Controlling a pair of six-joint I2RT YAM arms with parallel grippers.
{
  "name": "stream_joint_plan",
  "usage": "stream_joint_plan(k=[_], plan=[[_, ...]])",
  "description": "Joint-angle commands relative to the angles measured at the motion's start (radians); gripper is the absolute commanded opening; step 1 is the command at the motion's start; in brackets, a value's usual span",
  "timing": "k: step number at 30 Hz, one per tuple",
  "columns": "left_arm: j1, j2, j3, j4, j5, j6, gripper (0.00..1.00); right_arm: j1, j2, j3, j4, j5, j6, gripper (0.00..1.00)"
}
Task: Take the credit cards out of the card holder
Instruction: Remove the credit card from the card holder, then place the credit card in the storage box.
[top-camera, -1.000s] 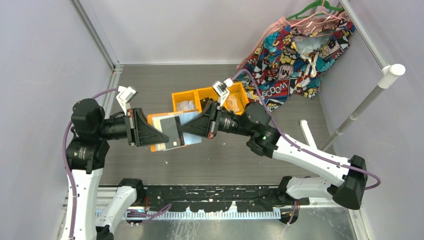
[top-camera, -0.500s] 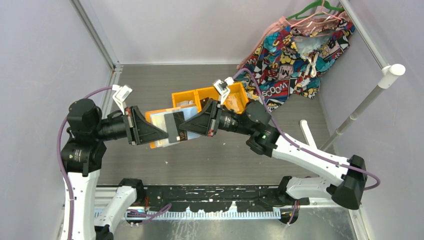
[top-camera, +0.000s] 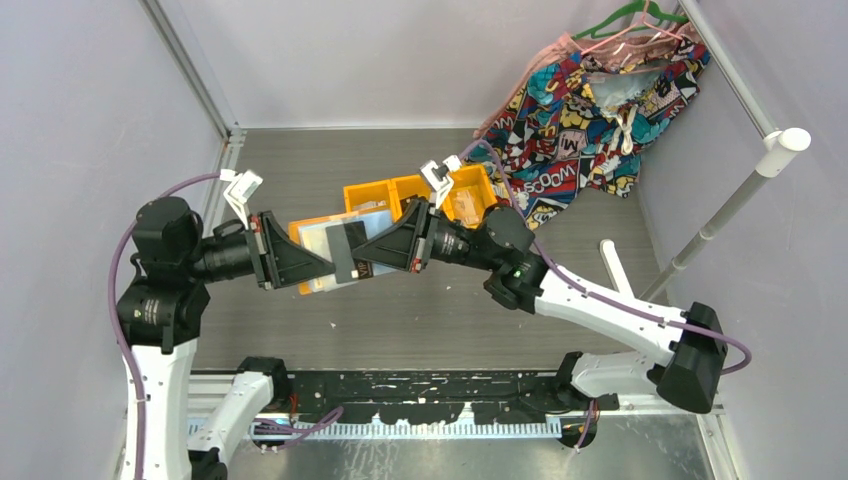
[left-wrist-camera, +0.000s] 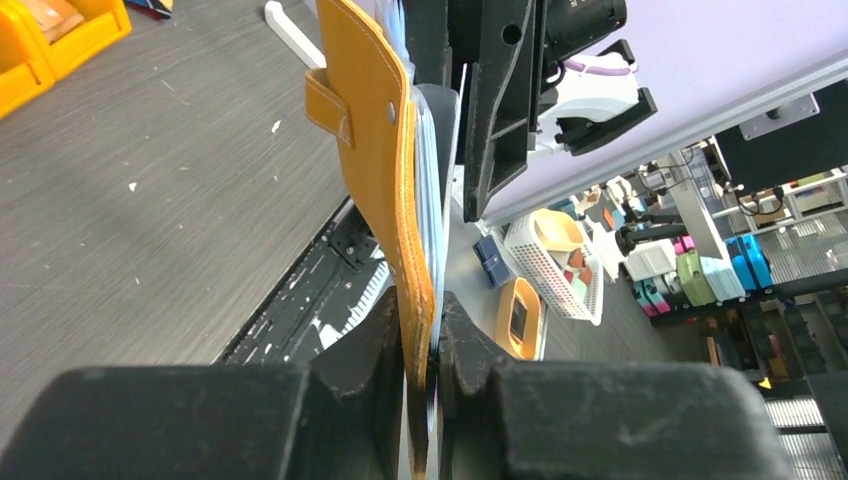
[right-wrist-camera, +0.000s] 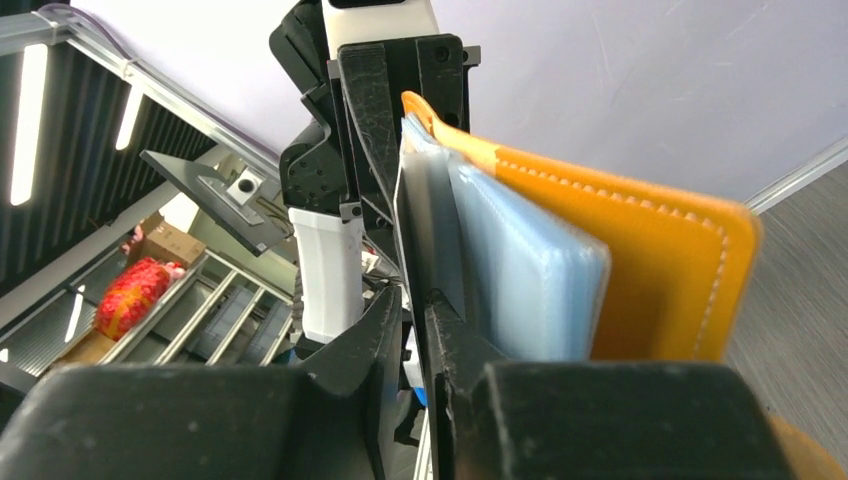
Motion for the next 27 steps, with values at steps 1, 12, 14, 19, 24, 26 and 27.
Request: stream_joint_plan(k=[1, 12, 14, 19, 24, 26, 27], plan=[[0.003, 0.018, 0.066, -0.075, -0.04, 0.114, 0.0, -0.003, -0.09, -0.002, 0.004, 0.022, -0.041, 0.19], [0.004, 0.034, 0.122, -0.206, -0.198, 0.273, 0.0, -0.132, -0.15, 0.018, -0.167, 0.007, -0.069, 0.01], [0.004, 0.039, 0.141, -0.251, -0.281, 0.342, 0.0, -0.21, -0.159, 0.052, -0.339, 0.044, -0.116, 0.01], [0.003, 0.055, 0.146, -0.301, -0.469, 0.472, 0.0, -0.392, -0.072, 0.132, -0.672, 0.175, -0.268, 0.01], [0.004, 0.103, 0.175, -0.375, -0.525, 0.556, 0.0, -0.466, 0.191, 0.274, -0.861, 0.322, -0.445, 0.01], [0.003, 0.12, 0.192, -0.399, -0.518, 0.576, 0.0, -0.498, 0.291, 0.329, -0.869, 0.346, -0.472, 0.01], [0.004, 0.123, 0.198, -0.407, -0.517, 0.582, 0.0, -0.506, 0.34, 0.356, -0.87, 0.363, -0.489, 0.01]])
